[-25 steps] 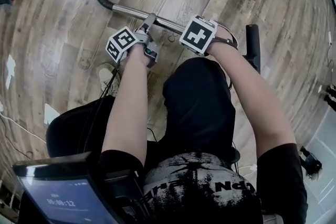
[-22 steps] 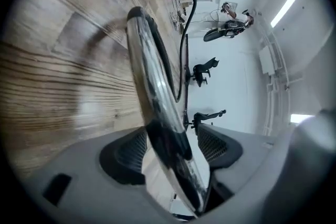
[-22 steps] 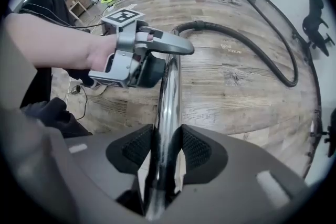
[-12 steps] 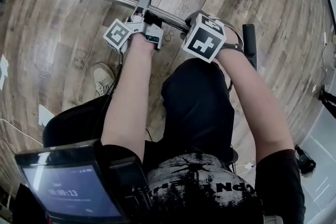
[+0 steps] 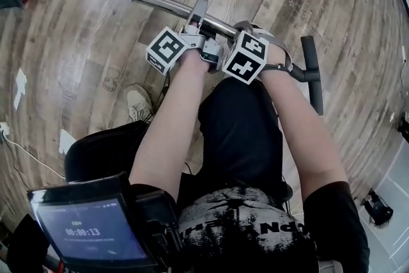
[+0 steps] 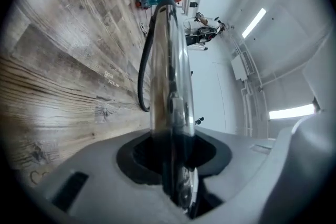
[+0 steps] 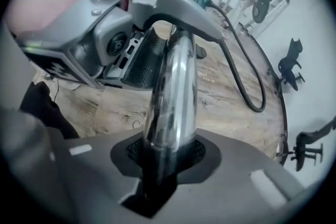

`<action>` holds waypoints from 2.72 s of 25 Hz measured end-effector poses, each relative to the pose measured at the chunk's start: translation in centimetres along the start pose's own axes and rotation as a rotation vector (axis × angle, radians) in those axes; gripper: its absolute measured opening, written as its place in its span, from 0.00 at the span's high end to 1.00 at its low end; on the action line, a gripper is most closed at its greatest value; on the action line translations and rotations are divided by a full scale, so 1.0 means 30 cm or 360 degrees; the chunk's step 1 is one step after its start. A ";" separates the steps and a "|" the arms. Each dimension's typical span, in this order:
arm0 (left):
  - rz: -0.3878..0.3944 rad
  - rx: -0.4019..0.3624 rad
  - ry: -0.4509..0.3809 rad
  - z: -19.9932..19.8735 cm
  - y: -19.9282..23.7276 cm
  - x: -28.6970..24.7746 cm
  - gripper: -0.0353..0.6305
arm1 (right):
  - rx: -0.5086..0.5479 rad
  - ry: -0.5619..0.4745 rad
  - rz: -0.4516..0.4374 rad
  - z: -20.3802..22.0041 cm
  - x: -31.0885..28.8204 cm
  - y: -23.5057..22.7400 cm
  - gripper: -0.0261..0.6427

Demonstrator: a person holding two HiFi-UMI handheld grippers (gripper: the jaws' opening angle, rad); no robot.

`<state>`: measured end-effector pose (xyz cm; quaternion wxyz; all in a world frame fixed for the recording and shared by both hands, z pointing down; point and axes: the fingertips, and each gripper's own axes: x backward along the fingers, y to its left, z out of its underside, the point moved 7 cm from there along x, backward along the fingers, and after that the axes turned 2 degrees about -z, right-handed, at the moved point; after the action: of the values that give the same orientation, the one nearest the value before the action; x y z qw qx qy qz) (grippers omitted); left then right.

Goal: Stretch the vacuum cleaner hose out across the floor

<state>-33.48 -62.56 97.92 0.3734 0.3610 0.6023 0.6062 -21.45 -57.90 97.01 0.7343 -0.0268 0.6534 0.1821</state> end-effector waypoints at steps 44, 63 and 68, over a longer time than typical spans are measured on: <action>0.0159 -0.0561 0.0466 0.112 -2.095 0.101 0.88 | -0.0723 -0.0556 -0.0476 -0.027 1.896 0.025 0.83; 0.0371 -0.0880 0.0628 0.259 -2.438 0.189 0.86 | -0.0711 -0.0704 -0.0113 -0.001 2.155 0.088 0.84; 0.0390 -0.0812 0.0688 0.241 -2.454 0.177 0.88 | -0.0721 -0.0622 0.0050 -0.023 2.155 0.074 0.83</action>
<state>-28.19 -54.83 24.34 0.2400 0.1891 0.4487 0.8398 -17.62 -41.00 34.67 0.8185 -0.1443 0.4430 0.3361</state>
